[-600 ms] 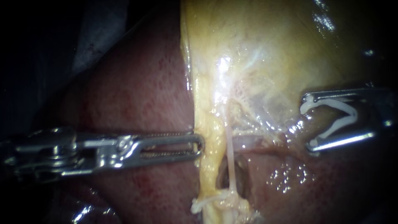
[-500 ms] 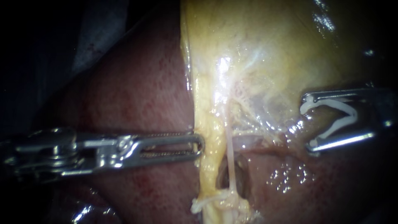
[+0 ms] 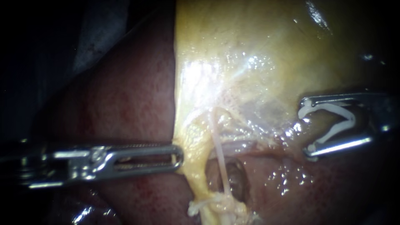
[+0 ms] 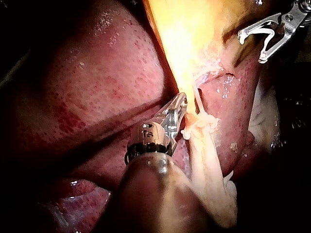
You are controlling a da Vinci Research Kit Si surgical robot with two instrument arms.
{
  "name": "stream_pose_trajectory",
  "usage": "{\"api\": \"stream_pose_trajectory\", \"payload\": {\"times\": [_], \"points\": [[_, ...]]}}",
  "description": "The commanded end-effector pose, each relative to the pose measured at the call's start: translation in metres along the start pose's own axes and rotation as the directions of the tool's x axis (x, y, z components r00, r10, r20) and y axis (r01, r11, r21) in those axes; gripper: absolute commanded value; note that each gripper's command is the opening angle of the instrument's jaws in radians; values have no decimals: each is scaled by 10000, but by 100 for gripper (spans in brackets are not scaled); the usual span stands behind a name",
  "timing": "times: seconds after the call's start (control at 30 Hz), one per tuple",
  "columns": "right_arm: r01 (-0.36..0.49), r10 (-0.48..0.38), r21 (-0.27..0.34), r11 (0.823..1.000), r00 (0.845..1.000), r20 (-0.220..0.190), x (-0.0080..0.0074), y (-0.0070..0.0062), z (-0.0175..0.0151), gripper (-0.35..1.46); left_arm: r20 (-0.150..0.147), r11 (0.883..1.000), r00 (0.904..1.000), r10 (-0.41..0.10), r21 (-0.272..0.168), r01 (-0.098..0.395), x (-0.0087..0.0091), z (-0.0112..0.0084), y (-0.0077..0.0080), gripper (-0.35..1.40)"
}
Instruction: Clipping second clip left tube
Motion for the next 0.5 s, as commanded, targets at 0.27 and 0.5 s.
{"api": "stream_pose_trajectory", "payload": {"times": [0.27, 0.5], "points": [[23, -23, 70, 10000, 10000, -1, -2, -2, 6, 60, 32, 10000, 10000, 58, 25, -58, 4, -11, -5, -35], [-295, 296, 382, 9988, 9996, -35, -8, -14, 23, 60, 34, 10000, 10000, 57, 24, -57, 3, -10, -5, -35]]}}
